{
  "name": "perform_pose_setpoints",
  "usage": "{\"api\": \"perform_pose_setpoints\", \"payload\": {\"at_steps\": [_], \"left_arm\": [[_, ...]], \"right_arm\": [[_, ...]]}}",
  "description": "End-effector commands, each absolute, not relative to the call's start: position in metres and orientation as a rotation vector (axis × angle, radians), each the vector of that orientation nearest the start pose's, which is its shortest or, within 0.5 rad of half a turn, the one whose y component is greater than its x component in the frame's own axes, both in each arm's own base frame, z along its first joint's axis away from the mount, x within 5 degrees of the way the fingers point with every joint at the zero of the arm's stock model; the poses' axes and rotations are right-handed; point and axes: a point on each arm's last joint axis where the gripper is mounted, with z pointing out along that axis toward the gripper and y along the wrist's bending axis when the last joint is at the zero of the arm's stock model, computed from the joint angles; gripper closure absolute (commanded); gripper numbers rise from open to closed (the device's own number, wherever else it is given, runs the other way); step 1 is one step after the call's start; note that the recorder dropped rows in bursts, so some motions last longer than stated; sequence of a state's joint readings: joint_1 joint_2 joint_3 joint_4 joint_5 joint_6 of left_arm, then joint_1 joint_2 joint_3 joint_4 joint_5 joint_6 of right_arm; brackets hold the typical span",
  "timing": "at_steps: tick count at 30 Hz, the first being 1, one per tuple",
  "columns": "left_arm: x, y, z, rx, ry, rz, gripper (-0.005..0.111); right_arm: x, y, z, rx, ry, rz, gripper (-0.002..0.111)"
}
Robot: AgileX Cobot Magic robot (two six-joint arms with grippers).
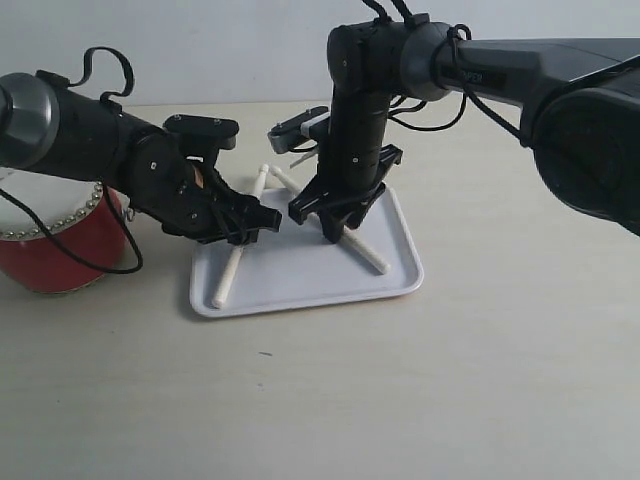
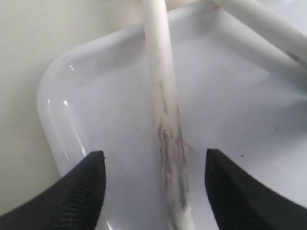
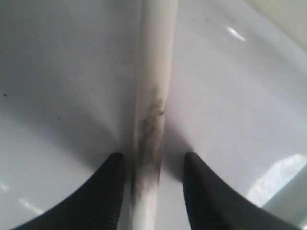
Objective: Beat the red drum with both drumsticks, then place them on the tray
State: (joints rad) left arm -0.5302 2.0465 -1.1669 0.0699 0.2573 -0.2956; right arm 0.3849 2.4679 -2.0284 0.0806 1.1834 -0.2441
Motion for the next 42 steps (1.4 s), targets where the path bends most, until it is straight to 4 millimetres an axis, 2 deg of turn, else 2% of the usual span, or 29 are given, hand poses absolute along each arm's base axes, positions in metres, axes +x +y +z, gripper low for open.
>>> {"api": "perform_pose_setpoints", "payload": {"at_steps": [1,3,8,13,16,18,21,23,24,25,31,37,42], "left_arm": [[0.347,-0.200,0.137,0.386,2.555,-0.258,0.047],[0.346,-0.199,0.149,0.382,2.532,-0.268,0.047],[0.340,-0.196,0.185,0.375,2.470,-0.289,0.047],[0.327,-0.188,0.232,0.359,2.395,-0.315,0.047],[0.315,-0.180,0.268,0.346,2.328,-0.339,0.049],[0.304,-0.174,0.290,0.339,2.290,-0.350,0.058],[0.285,-0.163,0.322,0.326,2.235,-0.367,0.083],[0.270,-0.154,0.342,0.331,2.200,-0.369,0.101],[0.263,-0.149,0.352,0.348,2.182,-0.362,0.106],[0.255,-0.144,0.360,0.351,2.168,-0.361,0.106],[0.208,-0.116,0.405,0.347,2.055,-0.378,0.107],[0.149,-0.082,0.446,0.342,1.874,-0.403,0.107],[0.100,-0.053,0.463,0.354,1.769,-0.402,0.107]], "right_arm": [[0.452,0.190,0.134,-0.898,2.945,0.125,0.068],[0.451,0.190,0.149,-0.888,2.916,0.128,0.068],[0.445,0.187,0.205,-0.847,2.814,0.140,0.068],[0.428,0.187,0.267,-0.786,2.716,0.251,0.068],[0.414,0.187,0.305,-0.756,2.637,0.349,0.074],[0.402,0.186,0.332,-0.740,2.578,0.410,0.086],[0.384,0.181,0.367,-0.729,2.497,0.440,0.107],[0.373,0.176,0.387,-0.723,2.449,0.447,0.108],[0.367,0.174,0.396,-0.720,2.424,0.450,0.108],[0.360,0.172,0.406,-0.714,2.403,0.458,0.108],[0.318,0.161,0.447,-0.687,2.309,0.558,0.108],[0.276,0.144,0.470,-0.701,2.246,0.551,0.108],[0.231,0.129,0.489,-0.658,2.048,0.611,0.108]]}}
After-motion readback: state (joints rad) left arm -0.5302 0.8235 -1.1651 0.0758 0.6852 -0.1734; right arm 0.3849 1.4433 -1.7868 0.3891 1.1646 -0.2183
